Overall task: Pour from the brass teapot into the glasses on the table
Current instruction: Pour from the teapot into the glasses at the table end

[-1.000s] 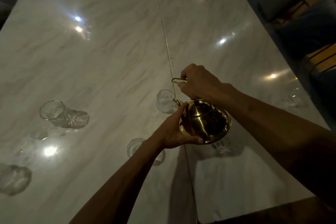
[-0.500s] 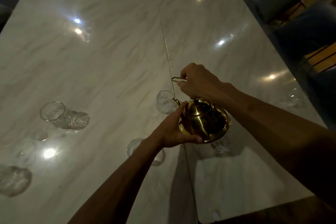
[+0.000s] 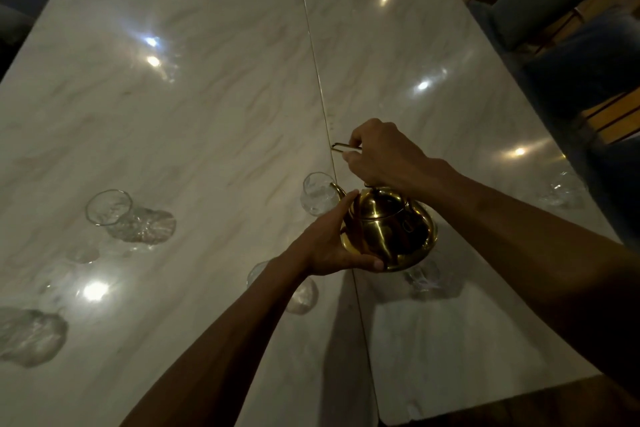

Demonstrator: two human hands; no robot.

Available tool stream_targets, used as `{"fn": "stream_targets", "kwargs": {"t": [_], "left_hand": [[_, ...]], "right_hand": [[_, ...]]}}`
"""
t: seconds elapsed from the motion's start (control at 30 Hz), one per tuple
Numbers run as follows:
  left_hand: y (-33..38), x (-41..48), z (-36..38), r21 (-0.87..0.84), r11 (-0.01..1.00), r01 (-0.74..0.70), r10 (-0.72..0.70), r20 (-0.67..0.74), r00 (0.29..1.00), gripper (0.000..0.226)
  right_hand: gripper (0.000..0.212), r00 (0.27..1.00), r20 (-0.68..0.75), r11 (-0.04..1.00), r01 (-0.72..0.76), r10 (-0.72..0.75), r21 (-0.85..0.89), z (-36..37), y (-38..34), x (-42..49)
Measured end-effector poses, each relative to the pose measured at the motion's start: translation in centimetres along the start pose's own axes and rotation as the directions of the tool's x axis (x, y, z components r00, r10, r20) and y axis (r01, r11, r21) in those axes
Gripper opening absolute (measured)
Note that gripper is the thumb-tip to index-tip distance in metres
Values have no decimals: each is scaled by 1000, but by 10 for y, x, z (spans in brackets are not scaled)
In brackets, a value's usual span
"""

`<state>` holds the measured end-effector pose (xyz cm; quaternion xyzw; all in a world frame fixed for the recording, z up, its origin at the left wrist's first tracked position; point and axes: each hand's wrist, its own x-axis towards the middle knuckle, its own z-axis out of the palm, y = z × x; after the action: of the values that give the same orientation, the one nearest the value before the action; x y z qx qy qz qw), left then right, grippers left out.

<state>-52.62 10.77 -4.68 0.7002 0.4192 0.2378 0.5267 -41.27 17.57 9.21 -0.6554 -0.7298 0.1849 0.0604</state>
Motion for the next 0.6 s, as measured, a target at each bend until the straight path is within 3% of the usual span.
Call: {"fn": "stream_targets", "kwargs": {"t": [0.27, 0.4, 0.6], "left_hand": [[5, -9, 5, 96, 995, 14, -17, 22, 1000, 124], [16, -20, 9, 147, 989, 12, -15, 24, 1000, 119], [30, -46, 27, 219, 976, 19, -11, -40, 999, 123]], "right_hand": [[24, 998, -59, 997, -7, 12, 77, -5, 7, -32], [22, 991, -130, 992, 2, 14, 123, -3, 15, -55], [29, 985, -169, 984, 50, -21, 172, -3, 18, -95]]}}
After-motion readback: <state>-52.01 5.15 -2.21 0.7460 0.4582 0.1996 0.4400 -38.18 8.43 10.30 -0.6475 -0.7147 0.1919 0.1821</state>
